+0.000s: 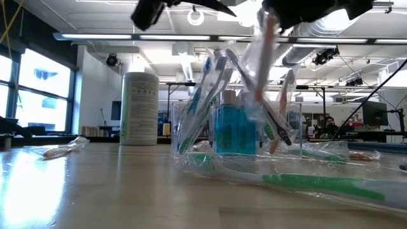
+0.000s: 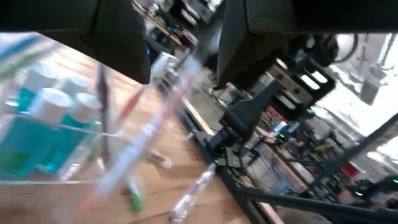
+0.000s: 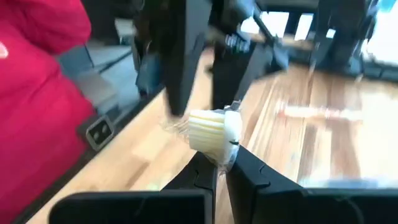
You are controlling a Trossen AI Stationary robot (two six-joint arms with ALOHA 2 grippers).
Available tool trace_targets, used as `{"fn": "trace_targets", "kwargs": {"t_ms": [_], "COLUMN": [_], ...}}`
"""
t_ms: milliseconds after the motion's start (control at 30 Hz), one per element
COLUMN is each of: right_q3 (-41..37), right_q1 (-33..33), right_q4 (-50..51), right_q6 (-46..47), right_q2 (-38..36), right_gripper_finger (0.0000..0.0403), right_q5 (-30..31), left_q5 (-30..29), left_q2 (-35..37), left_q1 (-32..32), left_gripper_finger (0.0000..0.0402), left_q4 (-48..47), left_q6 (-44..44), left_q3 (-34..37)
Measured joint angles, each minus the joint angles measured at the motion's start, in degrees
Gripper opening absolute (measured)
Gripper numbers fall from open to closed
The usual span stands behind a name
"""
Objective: Pick & Place toothbrushing station
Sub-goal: Put the orange toothbrush into the right section of the transparent organizer
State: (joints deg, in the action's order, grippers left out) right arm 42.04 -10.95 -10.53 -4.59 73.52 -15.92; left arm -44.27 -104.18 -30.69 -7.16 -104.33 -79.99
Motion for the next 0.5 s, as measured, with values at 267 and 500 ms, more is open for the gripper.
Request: {"fn": "trace_targets", "kwargs": {"t_ms": [267, 500], "right_q3": [0.0, 0.0], "right_q1": [-4.9, -8.3], "right_q4": [11.1, 17.5], "right_q6": [0.3, 1.9], "right_q2": [-7.8, -19.1], "right_gripper_finger": [0.0008, 0.0008], "right_q5": [9.3, 23.4], "left_q5": [-10.9, -12.5], "left_q2": [0.8, 6.1], "left_q1": [-0.8, 1.2], "left_gripper_finger": [0.0182, 0.0182], "left_q4": [-3.2, -13.8], "left_q6": [15.4, 40.7], "left_q3": [0.0, 0.0]}}
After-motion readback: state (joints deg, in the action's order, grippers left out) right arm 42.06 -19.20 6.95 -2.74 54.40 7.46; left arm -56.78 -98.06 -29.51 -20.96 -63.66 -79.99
